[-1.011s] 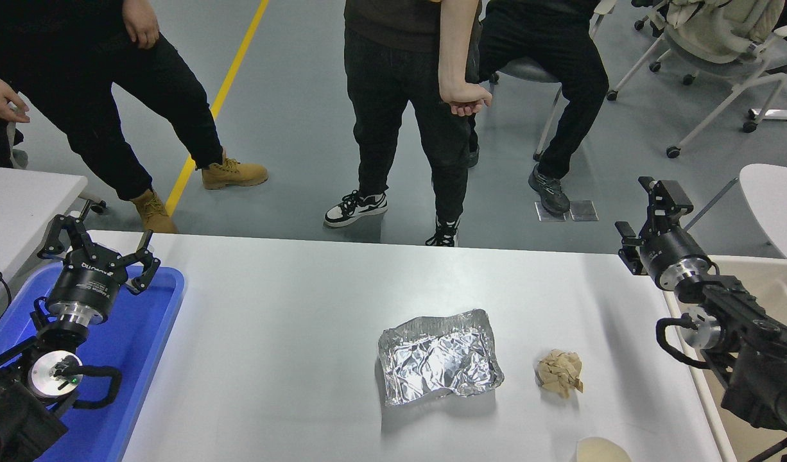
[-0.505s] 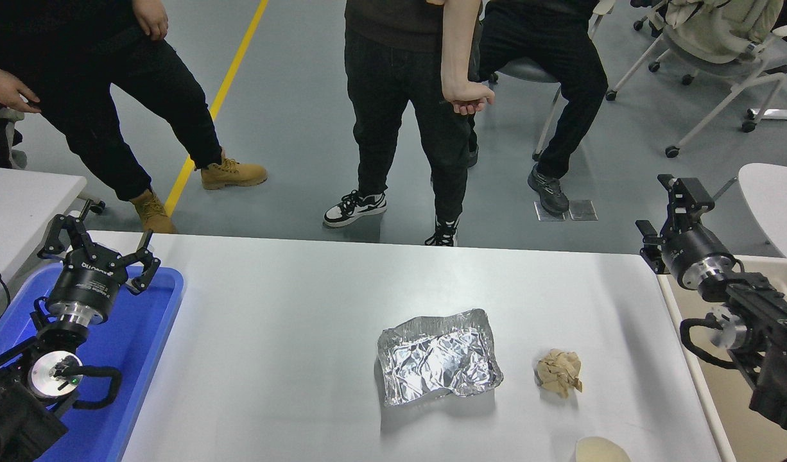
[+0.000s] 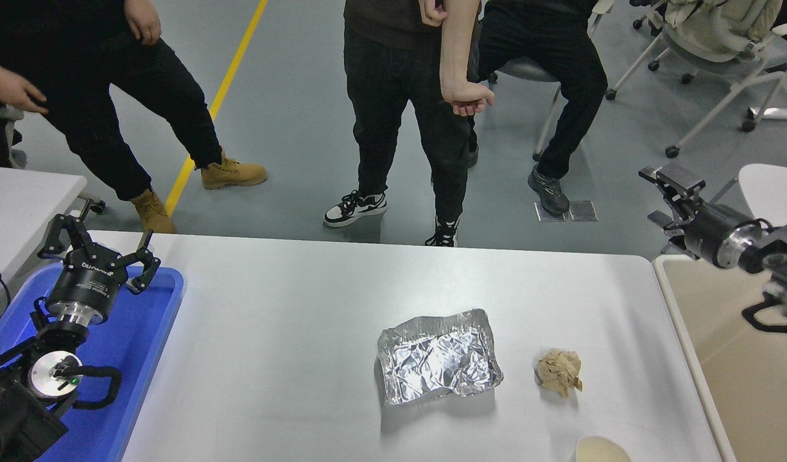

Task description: Clean the table surface

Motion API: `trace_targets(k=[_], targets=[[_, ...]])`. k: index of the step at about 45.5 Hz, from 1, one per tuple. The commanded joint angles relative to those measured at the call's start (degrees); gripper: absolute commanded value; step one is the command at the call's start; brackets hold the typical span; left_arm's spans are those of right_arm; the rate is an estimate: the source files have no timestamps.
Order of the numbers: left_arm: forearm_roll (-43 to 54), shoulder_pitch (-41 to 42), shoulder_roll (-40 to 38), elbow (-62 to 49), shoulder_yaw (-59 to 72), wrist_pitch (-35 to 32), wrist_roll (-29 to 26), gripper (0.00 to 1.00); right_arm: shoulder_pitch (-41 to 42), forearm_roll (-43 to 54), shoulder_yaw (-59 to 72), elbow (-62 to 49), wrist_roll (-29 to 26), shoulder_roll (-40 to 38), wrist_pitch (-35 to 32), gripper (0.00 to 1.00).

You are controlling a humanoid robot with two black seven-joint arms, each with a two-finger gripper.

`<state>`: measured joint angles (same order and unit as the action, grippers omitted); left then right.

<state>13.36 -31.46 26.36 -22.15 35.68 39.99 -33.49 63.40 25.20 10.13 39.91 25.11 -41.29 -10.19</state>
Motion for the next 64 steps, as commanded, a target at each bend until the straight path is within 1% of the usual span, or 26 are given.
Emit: trace_targets(k=[1, 5, 6, 10, 15, 19, 22, 27, 34, 43, 47, 53, 64], targets=[[0.00, 0.00, 0.01, 0.00, 0.00, 0.00, 0.00, 1.00, 15.77, 12.66, 16.85, 7.28, 0.38, -6.08, -4.66, 0.99], [0.00, 0.00, 0.01, 0.00, 0.00, 0.00, 0.00, 1.00, 18.59, 23.03, 17.30, 11.14, 0.46, -6.88, -4.84, 0.99], [0.00, 0.00, 0.01, 0.00, 0.00, 0.00, 0.00, 1.00, 19.55, 28.80, 17.30, 13.42, 0.46, -6.88, -4.93, 0.99], [0.00, 0.00, 0.01, 0.00, 0.00, 0.00, 0.00, 1.00, 20.44, 39.90, 17.38, 18.00, 0.38, -6.70, -4.93, 0.99], [0.00, 0.00, 0.01, 0.00, 0.00, 0.00, 0.00, 1.00, 21.41, 50.72, 18.08, 24.76, 0.46, -6.09, -5.19, 0.99], [0.00, 0.00, 0.01, 0.00, 0.00, 0.00, 0.00, 1.00, 22.37, 56.97, 19.23, 30.21, 0.38, -5.03, -6.94, 0.99], [0.00, 0.00, 0.01, 0.00, 0.00, 0.00, 0.00, 1.00, 22.03, 59.61, 20.19, 33.29, 0.29, -3.45, -7.74, 0.99], [0.00, 0.00, 0.01, 0.00, 0.00, 0.00, 0.00, 1.00, 21.50, 62.95, 24.06, 33.92, 0.20, -0.73, -7.83, 0.99], [0.00, 0.00, 0.01, 0.00, 0.00, 0.00, 0.00, 1.00, 21.24, 64.63, 25.21, 34.35, 0.20, -0.55, -7.83, 0.99], [0.00, 0.00, 0.01, 0.00, 0.00, 0.00, 0.00, 1.00, 21.15, 69.54, 28.72, 39.45, 0.46, -3.53, -7.92, 0.99], [0.00, 0.00, 0.01, 0.00, 0.00, 0.00, 0.00, 1.00, 19.66, 71.83, 29.07, 40.42, 0.46, -4.24, -7.92, 0.99], [0.00, 0.00, 0.01, 0.00, 0.00, 0.00, 0.00, 1.00, 18.34, 72.27, 28.99, 42.17, 0.46, -5.73, -7.92, 0.99], [0.00, 0.00, 0.01, 0.00, 0.00, 0.00, 0.00, 1.00, 16.75, 71.75, 26.53, 47.45, 0.46, -11.71, -7.83, 0.99]])
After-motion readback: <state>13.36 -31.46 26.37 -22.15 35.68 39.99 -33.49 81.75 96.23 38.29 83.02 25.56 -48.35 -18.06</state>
